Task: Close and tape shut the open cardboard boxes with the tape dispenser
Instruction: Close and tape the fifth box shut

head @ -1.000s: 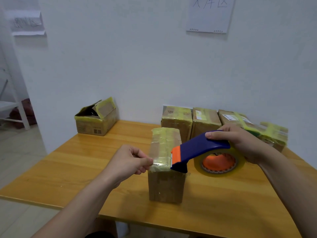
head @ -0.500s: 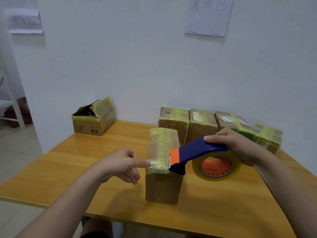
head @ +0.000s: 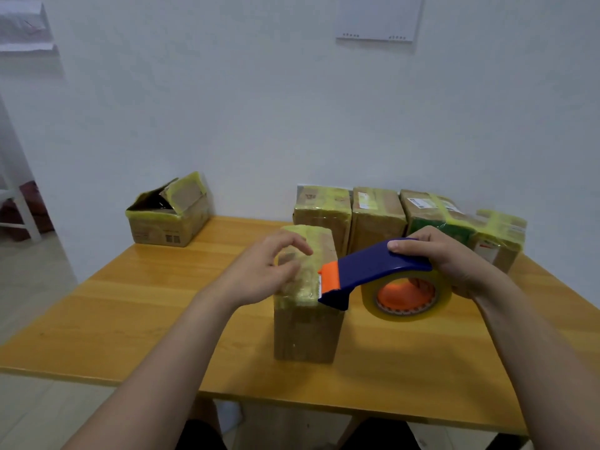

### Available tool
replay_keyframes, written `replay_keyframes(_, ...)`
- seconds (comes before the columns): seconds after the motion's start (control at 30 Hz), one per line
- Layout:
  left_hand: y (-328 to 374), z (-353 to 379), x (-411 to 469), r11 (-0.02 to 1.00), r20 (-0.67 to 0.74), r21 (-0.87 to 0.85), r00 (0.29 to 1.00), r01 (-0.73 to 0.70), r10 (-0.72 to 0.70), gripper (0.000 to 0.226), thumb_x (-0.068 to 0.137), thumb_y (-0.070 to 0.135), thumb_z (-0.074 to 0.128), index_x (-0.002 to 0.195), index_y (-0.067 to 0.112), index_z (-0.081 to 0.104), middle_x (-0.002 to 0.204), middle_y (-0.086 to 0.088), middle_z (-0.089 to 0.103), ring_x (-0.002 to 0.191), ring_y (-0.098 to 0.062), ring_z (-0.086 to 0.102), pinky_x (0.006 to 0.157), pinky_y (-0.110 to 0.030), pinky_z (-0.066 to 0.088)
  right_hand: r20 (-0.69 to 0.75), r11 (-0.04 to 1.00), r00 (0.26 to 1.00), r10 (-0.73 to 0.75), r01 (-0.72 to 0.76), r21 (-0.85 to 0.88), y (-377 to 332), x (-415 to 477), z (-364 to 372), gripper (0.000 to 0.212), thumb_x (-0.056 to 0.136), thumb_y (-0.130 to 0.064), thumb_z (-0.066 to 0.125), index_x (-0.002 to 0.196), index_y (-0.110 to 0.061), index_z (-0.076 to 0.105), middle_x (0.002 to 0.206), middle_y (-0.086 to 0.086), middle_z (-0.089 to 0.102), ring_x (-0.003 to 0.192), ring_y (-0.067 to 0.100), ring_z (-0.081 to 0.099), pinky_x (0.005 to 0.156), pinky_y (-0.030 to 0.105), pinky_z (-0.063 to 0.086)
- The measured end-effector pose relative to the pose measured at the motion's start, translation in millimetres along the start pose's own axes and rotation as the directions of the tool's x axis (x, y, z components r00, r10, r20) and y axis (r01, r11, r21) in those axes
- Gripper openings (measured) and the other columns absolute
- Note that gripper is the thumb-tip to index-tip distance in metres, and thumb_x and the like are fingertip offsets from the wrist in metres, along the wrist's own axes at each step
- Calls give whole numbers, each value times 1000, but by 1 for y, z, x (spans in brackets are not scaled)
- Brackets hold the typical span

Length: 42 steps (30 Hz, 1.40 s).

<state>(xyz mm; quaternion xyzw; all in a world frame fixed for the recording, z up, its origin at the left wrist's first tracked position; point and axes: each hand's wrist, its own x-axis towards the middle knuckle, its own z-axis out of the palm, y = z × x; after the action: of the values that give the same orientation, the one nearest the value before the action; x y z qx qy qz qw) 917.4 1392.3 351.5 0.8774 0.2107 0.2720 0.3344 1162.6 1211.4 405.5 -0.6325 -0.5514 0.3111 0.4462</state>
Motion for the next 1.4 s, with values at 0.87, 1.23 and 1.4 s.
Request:
replay_keyframes(0.87,6,36,30,888,212,451,955,95,-210,77,92,81,30,158,41,33,173,10,12,160,-14,-1,128,-52,16,28,996,997,77,-78,38,25,-19,-35,32,83,-40,63,63,-16,72,66,7,68,55,14,64,56,19,51)
replay_keyframes(1.23,-2,30,24,902,214,421,956,96,-202,75,92,80,38,158,46,32,172,13,11,159,-11,-2,129,-48,12,-44,991,993,106,-102,81,41,-30,-45,63,37,-65,89,68,-13,73,68,8,68,58,17,65,55,22,55)
replay_keyframes(1.4,4,34,27,887,213,451,954,94,-210,73,93,80,39,158,47,31,172,13,10,159,-12,-2,129,-48,13,1,985,995,103,-102,-143,26,-21,-38,49,75,-60,70,61,-13,67,60,7,60,52,15,54,63,25,45)
